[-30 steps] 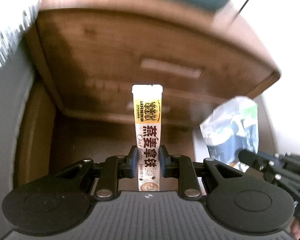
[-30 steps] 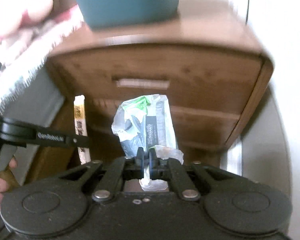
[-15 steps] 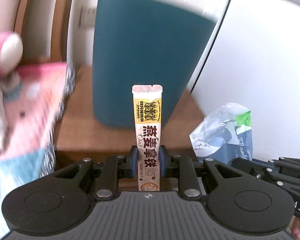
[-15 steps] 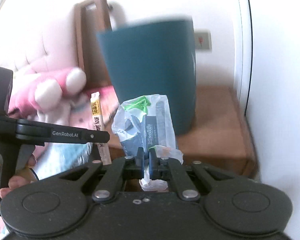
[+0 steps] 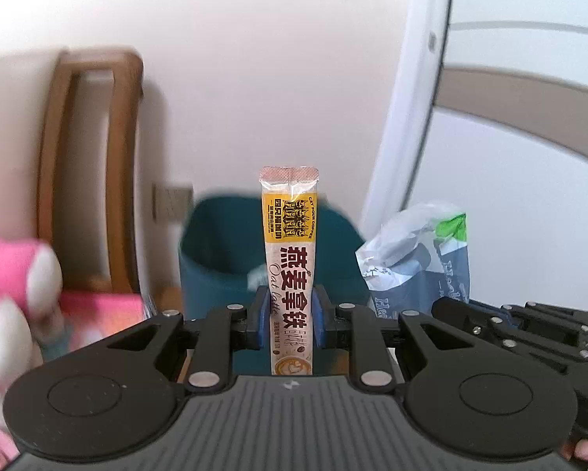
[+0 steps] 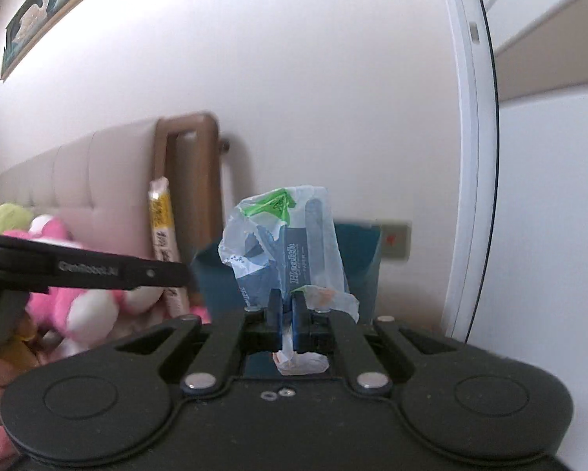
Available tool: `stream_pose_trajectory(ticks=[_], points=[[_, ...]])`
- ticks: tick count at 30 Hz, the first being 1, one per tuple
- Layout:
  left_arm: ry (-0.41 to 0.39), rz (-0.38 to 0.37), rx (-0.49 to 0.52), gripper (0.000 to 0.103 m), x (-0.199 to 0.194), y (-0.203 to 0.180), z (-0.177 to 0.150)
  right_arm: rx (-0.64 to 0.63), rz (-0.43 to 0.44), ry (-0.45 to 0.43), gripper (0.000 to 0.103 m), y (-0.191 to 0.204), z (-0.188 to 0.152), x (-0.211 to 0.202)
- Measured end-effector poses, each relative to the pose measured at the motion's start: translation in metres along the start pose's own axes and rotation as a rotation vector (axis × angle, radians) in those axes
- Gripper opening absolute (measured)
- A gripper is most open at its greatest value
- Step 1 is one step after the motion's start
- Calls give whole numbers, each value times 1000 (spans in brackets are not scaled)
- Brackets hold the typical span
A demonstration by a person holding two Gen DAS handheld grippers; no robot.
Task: Collect trash
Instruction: 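Lift the held packet and plastic bag up over the teal wastebasket, then open both grippers to drop the packet and plastic bag into the wastebasket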
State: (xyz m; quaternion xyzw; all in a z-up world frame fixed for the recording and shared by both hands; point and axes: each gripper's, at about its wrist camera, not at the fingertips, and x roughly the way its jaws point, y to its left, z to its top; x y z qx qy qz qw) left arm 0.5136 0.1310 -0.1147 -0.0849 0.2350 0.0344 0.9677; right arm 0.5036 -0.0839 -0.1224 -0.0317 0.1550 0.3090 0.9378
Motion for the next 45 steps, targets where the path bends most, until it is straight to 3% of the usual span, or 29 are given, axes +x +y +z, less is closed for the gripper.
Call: stream_pose_trajectory(ticks=[4,8,14,22,26,34,38,42,45], points=[[-38,51,4,21,20,-6,38,-13,-25,-28,3,-7,33,32],[-47,110,23,21,44,-17,63,-14,-40,-6,3,-17,46,69],[1,173,40,21,99,-20,72,-24,-32,74,3,-27,48,117],[145,220,55,21,163,-12,51,-76,-9,177,3,-28,33,144],[213,226,69,21,187,-12,54,-95,10,233,3,-32,44,169],[502,269,41,21,252,1,47,-101,89,454,3,-43,46,219],[571,254,21,22,260,2,45,-80,101,519,7,-41,55,220],[630,281,48,23,266,-4,43,-98,110,554,23,-36,63,214],[672,278,34,25,265,-4,43,-74,124,582,27,-38,65,213]])
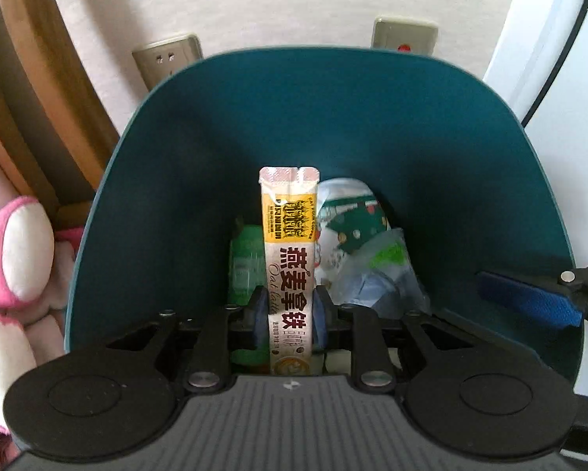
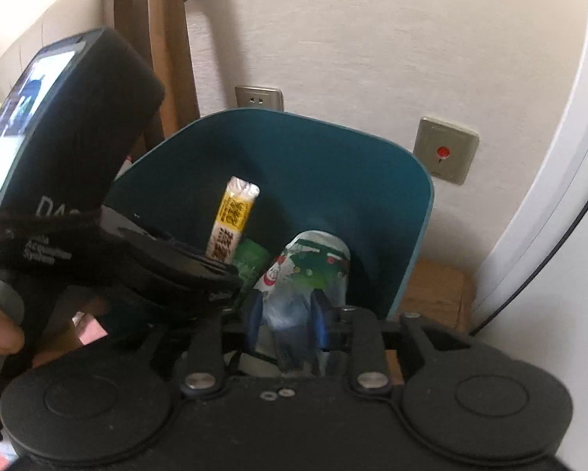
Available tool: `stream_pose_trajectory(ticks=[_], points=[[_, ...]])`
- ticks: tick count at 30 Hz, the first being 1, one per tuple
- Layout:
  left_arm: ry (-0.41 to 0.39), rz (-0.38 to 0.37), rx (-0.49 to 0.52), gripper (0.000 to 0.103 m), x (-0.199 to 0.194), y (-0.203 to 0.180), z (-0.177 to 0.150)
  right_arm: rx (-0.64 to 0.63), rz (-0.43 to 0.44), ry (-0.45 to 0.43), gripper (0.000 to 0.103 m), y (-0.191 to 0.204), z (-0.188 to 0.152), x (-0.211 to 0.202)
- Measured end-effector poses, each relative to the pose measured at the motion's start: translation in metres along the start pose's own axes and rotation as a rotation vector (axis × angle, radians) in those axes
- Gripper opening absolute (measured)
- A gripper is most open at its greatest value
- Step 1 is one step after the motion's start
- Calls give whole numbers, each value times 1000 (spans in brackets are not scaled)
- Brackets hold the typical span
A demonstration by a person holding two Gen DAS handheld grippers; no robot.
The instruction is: Collect trash
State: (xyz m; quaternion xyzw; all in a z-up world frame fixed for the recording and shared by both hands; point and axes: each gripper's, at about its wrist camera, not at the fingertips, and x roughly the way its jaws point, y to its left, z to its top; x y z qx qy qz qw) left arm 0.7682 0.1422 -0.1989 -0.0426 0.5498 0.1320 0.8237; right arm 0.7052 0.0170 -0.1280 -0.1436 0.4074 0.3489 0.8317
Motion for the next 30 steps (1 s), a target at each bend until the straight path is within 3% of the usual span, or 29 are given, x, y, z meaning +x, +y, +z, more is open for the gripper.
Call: stream_pose_trajectory(ticks=[8,10,12,16,23,25,30], points=[[-20,-39,-2,35,-32,-2,18,97,61,-12,45,-15,6,-21],[-34,-42,14,46,-43,-7,21,104,77,-16,47,-21,11,-24],[-51,-56,18,68,-52,-11,29,113,89,-20,53,-30,16,-25],[-58,-40,4,68,-74,-15,37,101,127,-36,57,-40,28,-39],[-102,-33,-34,68,-112,-3,39,113,208,-119,77,-48,38,-53],[-111,-43,-35,68,-122,3,36,129,227,-127,78,-50,39,-53],[-143,-64,-43,68,-146,18,22,119,174,-145,85,-43,38,-81]])
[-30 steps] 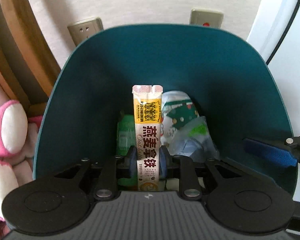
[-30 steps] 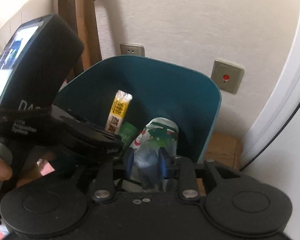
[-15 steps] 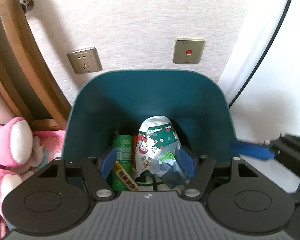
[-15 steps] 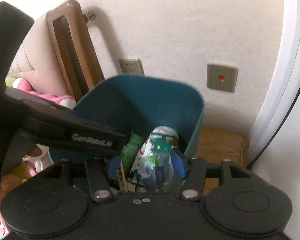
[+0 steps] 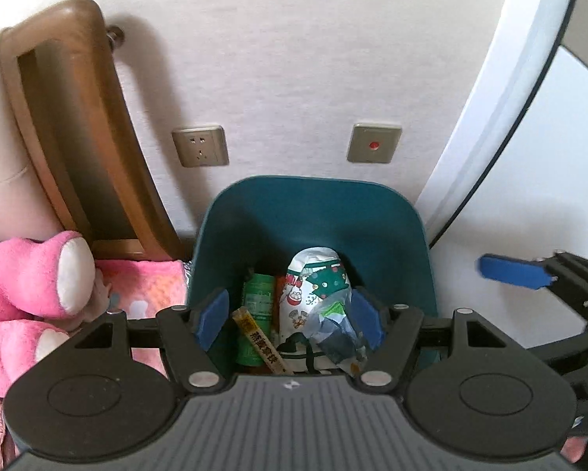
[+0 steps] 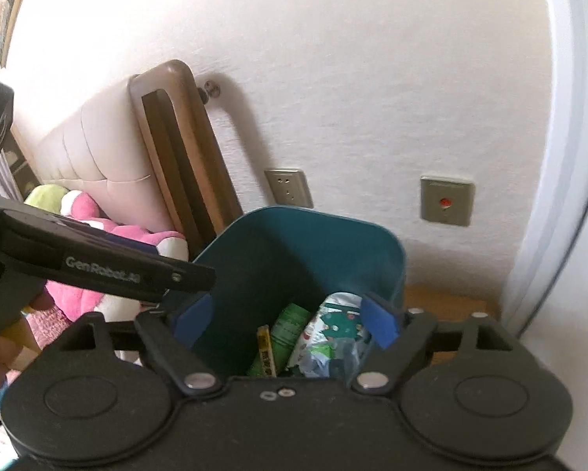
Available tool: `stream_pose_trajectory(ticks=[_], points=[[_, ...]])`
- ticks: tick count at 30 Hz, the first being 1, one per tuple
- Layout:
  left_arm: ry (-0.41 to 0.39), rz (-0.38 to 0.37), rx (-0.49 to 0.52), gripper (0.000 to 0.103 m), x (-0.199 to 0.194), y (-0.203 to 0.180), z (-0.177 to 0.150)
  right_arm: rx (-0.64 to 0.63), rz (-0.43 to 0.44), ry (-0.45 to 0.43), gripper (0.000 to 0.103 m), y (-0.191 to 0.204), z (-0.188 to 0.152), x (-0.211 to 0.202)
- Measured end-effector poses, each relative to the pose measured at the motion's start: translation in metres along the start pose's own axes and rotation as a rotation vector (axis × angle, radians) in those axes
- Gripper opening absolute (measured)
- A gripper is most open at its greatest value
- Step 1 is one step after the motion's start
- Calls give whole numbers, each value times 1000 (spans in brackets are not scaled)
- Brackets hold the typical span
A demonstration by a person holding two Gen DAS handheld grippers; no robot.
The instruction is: Collect trash
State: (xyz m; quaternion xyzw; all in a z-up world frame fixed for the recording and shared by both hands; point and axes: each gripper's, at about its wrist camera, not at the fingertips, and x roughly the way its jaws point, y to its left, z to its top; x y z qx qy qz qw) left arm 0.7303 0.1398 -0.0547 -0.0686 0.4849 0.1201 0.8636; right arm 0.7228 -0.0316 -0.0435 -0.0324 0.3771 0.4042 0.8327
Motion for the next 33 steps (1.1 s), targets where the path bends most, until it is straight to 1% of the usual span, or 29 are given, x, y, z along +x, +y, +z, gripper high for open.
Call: stream_pose_trajectory(ticks=[4,6,10,13,15,16,17,19,22,24,26,30,33], points=[[-33,-12,19,68,-26,6,-10,-20,-55,-22,88,15,-4,-35],[-65,-15,38,68,-43,6,-16,-28,-84,-53,94,25,-6,-56],[-121,-30,67,68,-74,7,-29,-36,-120,-111,98,48,-10,-86],[-150,-36,78,68,-93,10,-41,-40,-126,-146,100,65,-15,-102],[-164,-39,79,70,-103,14,-50,-43,-128,-169,101,76,-17,-110],[-165,-40,77,72,-108,17,-54,-47,-134,-180,101,82,-19,-113],[-167,-43,72,76,-112,20,-57,-48,-140,-190,102,87,-20,-116],[-178,-46,63,77,-121,26,-64,-49,-144,-208,102,96,-23,-121],[-204,-47,44,78,-137,35,-72,-56,-172,-232,103,110,-27,-128],[-222,-53,33,86,-147,41,-78,-55,-181,-246,103,118,-30,-132],[-239,-55,30,89,-154,45,-82,-57,-185,-251,103,125,-32,-136],[-258,-64,27,90,-165,49,-92,-59,-196,-257,103,139,-38,-141],[-259,-81,14,90,-172,53,-98,4,-177,-257,103,145,-42,-147]])
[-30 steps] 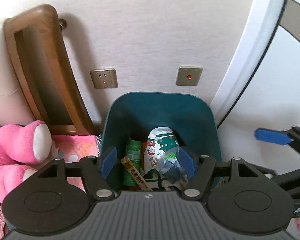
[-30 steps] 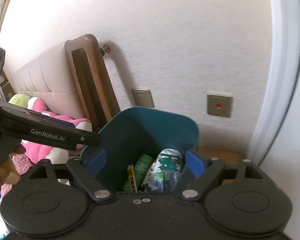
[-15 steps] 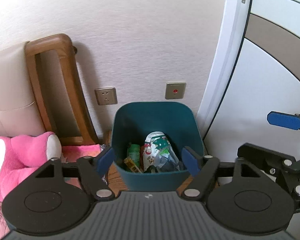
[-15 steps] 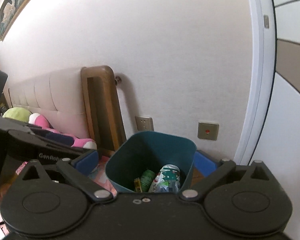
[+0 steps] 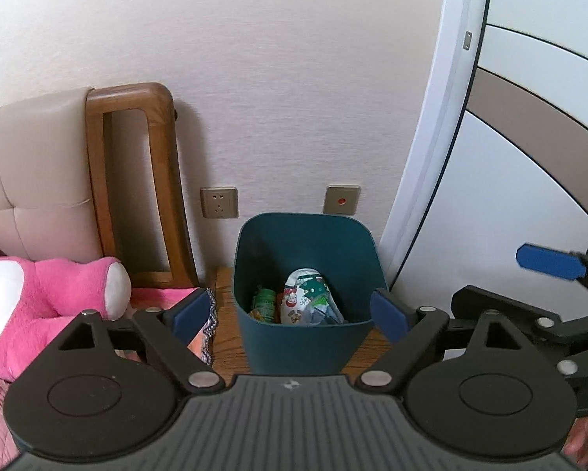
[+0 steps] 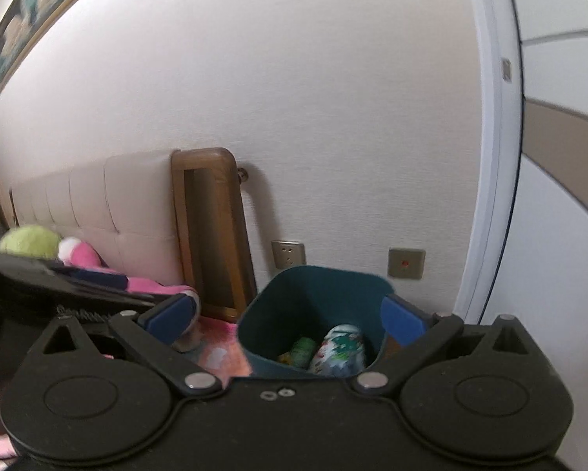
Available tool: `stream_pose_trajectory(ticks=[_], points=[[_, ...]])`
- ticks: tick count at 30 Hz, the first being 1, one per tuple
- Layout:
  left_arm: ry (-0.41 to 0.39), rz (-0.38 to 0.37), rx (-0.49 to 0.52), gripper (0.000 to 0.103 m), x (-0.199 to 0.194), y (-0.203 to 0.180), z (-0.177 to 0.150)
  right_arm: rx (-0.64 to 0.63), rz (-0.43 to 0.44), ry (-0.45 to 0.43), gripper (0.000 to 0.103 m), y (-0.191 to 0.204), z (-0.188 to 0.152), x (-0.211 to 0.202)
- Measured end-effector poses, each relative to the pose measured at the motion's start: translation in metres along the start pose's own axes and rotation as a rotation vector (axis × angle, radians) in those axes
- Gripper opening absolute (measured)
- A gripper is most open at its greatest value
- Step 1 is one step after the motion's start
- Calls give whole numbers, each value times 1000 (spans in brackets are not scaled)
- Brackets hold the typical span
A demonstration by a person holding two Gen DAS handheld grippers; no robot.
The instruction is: Collect trash
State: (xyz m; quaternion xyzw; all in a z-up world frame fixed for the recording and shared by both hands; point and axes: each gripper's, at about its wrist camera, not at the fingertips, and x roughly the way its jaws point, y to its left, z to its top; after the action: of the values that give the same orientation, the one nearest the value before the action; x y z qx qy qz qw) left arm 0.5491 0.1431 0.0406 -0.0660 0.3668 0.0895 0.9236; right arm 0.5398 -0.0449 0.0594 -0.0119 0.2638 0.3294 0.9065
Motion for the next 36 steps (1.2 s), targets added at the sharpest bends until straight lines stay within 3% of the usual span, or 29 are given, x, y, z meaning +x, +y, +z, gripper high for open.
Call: stream_pose_trajectory(ticks=[12,25,36], points=[[-27,4,-42,90,-23,12,-9,71,-110,-54,103,12,-17,-18],[2,4,-82,90,-31,25,-22,20,-146,-46,103,28,-21,-22],[-30,-9,-52,90,-44,25,-28,50,-197,-65,103,28,-19,-26]])
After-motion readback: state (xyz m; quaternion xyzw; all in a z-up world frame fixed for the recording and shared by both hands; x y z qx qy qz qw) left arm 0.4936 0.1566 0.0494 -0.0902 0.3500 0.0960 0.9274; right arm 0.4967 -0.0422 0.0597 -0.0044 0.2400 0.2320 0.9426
